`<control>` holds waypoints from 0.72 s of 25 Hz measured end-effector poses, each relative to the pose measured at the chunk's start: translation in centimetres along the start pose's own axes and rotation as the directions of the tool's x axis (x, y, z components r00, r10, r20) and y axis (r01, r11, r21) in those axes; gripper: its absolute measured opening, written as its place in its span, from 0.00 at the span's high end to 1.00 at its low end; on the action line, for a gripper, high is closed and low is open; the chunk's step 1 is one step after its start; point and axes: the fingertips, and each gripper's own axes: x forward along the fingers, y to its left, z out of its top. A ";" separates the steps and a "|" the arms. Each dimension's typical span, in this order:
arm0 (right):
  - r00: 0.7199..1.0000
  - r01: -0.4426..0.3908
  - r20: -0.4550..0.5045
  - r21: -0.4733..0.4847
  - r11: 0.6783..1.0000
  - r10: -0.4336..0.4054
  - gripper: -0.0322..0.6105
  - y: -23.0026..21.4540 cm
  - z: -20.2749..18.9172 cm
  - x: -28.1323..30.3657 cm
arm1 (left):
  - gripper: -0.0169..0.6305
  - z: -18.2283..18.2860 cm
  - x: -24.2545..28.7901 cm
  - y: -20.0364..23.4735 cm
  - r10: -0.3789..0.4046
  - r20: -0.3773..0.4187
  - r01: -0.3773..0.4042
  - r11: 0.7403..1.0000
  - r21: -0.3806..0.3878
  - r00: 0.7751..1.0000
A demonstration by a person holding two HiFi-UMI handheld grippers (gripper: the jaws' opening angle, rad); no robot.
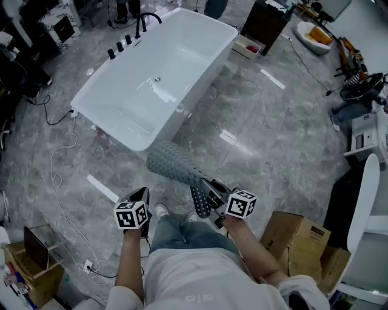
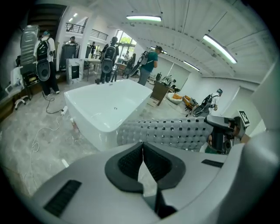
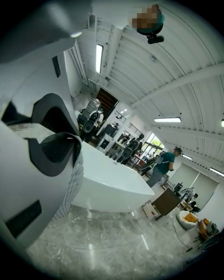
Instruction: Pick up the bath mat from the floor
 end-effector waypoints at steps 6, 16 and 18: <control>0.999 -0.004 0.033 -0.047 0.999 0.006 0.89 4.8 4.0 -1.6 | 0.95 6.2 -4.1 -2.6 -0.033 0.105 0.027 0.998 0.054 0.994; 0.986 -0.022 0.156 -0.184 0.983 0.051 0.89 12.8 12.2 -4.0 | 0.95 16.2 -11.1 -8.5 -0.174 0.319 0.107 0.970 0.216 0.932; 0.980 -0.029 0.184 -0.221 0.975 0.070 0.89 14.4 13.4 -4.4 | 0.95 17.6 -12.6 -9.5 -0.205 0.362 0.121 0.963 0.241 0.909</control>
